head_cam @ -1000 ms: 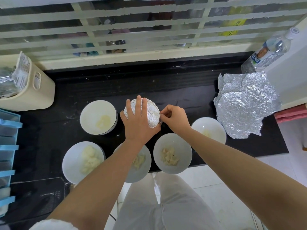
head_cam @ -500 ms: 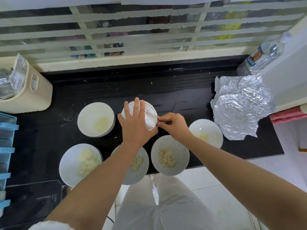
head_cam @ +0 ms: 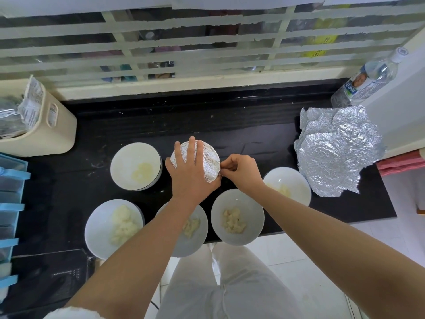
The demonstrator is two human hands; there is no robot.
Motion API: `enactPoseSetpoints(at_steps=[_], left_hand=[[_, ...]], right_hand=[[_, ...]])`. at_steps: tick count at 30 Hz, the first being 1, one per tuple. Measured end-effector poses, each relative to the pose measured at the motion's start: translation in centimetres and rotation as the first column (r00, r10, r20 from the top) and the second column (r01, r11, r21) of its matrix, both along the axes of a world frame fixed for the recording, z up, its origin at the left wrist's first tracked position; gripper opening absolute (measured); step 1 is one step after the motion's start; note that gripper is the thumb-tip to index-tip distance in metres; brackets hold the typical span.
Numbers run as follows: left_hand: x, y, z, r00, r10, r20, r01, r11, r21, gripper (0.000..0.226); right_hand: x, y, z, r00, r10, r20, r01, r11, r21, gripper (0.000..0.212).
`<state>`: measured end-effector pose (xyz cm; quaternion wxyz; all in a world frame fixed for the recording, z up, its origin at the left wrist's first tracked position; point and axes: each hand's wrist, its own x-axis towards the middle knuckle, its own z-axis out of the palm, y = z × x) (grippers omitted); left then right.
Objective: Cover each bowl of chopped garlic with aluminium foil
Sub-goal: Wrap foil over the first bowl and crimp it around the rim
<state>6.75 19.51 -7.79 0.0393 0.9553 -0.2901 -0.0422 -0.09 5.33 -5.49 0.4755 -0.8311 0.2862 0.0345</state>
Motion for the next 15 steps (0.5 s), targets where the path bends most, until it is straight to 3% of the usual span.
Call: enactPoseSetpoints(at_steps=[8, 15], left_hand=[[-0.09, -0.02, 0.13, 1.000, -0.006, 0.004, 0.006, 1.000, 0.001, 0.101], [-0.07, 0.03, 0.24, 1.000, -0.004, -0.003, 0.004, 1.000, 0.017, 0.102]], right_hand=[[1.07, -0.50, 0.56, 0.997, 0.041, -0.067, -0.042, 0.999, -0.004, 0.017], [0.83, 0.06, 0.17, 0.994, -0.076, -0.078, 0.081, 0.995, 0.053, 0.010]])
